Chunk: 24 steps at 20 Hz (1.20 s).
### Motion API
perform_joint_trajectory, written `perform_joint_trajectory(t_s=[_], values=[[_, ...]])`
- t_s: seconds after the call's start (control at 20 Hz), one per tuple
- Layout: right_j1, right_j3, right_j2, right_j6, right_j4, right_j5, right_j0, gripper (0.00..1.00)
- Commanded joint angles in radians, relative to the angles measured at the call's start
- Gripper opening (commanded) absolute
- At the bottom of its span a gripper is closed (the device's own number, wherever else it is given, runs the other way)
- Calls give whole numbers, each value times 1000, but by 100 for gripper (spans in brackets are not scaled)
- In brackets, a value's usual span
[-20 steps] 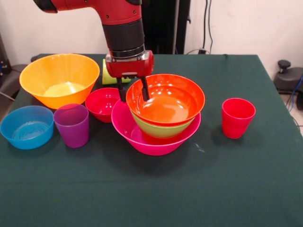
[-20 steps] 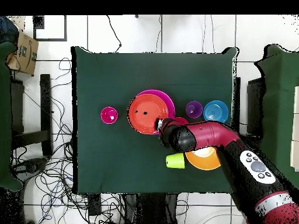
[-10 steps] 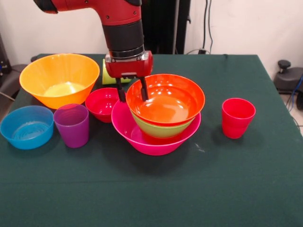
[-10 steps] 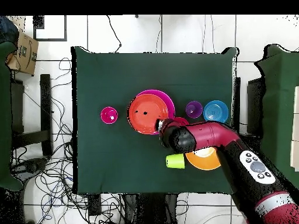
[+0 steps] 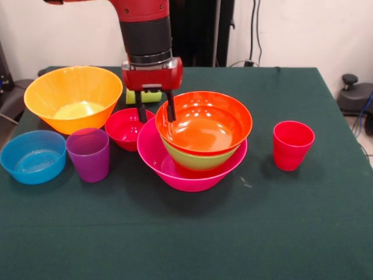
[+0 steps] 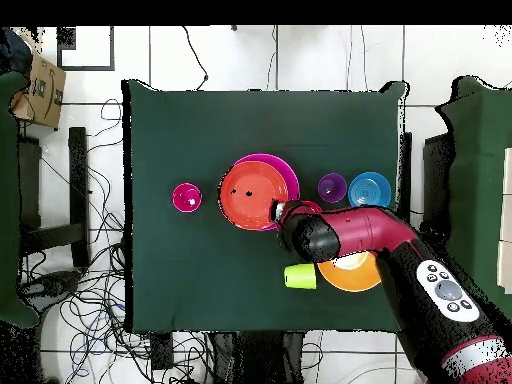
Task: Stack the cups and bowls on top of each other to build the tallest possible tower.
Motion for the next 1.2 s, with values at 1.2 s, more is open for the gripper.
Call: perform_joint_trajectory(t_s=[1.2], values=[[-301,157,139,-76,177,200,-5,100]])
